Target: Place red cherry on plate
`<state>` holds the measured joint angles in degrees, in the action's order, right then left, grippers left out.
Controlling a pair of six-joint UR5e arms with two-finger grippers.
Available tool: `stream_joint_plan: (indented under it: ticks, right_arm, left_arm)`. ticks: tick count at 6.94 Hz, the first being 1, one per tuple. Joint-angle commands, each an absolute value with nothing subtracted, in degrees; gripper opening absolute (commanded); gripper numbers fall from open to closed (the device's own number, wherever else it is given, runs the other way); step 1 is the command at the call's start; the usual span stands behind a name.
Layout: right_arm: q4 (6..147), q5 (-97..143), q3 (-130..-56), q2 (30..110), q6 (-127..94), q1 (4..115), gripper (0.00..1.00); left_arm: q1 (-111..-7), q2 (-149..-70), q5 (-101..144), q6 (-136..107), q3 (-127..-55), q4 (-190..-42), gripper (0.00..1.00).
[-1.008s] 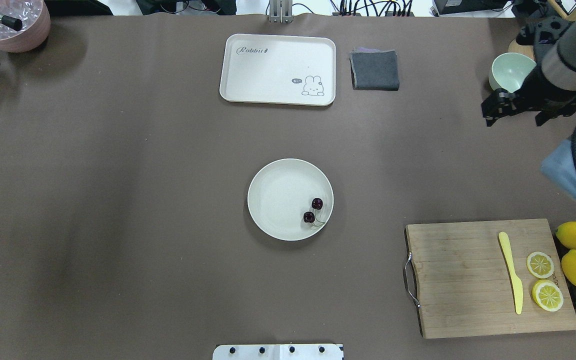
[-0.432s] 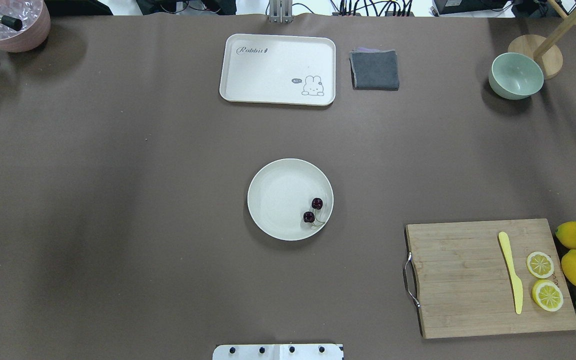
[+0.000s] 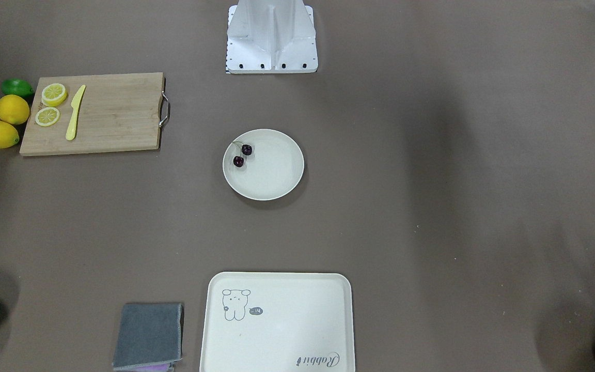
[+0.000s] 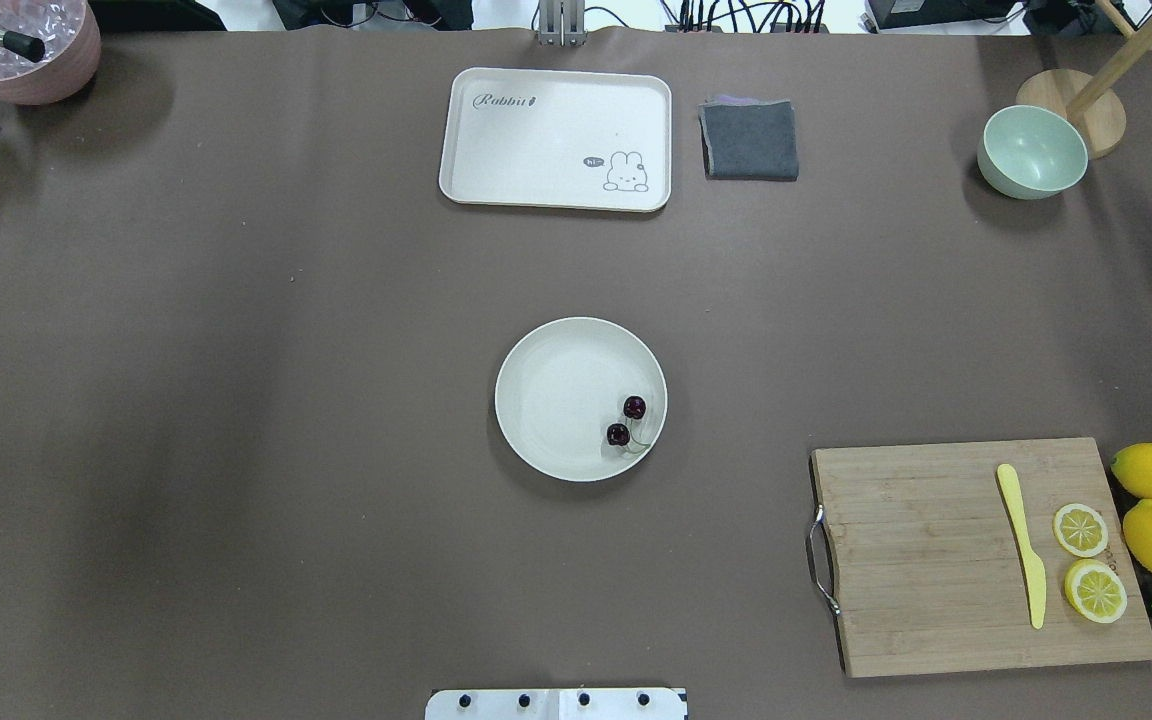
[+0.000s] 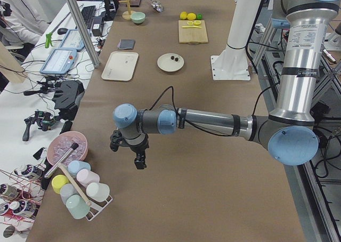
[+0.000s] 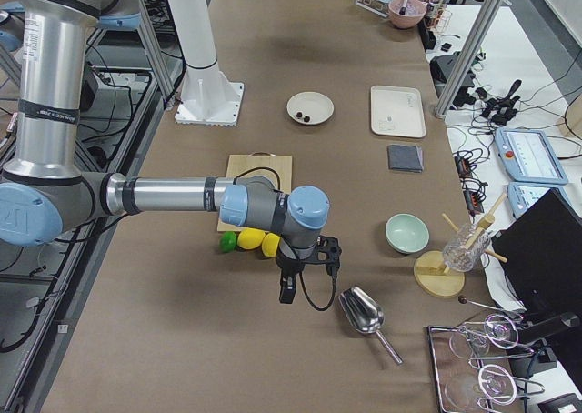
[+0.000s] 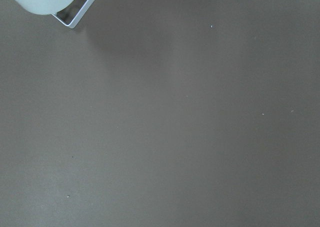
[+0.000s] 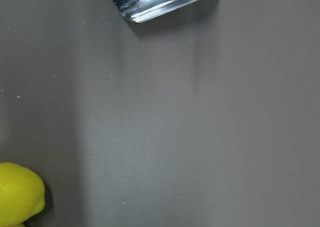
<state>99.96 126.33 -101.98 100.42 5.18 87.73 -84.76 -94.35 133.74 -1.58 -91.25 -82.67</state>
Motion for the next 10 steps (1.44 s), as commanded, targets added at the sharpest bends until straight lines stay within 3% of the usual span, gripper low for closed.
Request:
stream_joint_plan:
  ticks: [1, 10]
  right_arm:
    - [97.03, 126.21, -100.91, 100.11, 5.27, 88.51, 1.0]
    - [95.89, 125.6, -102.13, 99.93, 5.54, 88.51, 1.0]
  left_arm:
    - [-84.73, -94.39, 133.77, -1.5, -91.49, -82.88, 0.99]
    - [-84.73, -94.4, 133.77, -1.58, -92.2, -83.58, 0.99]
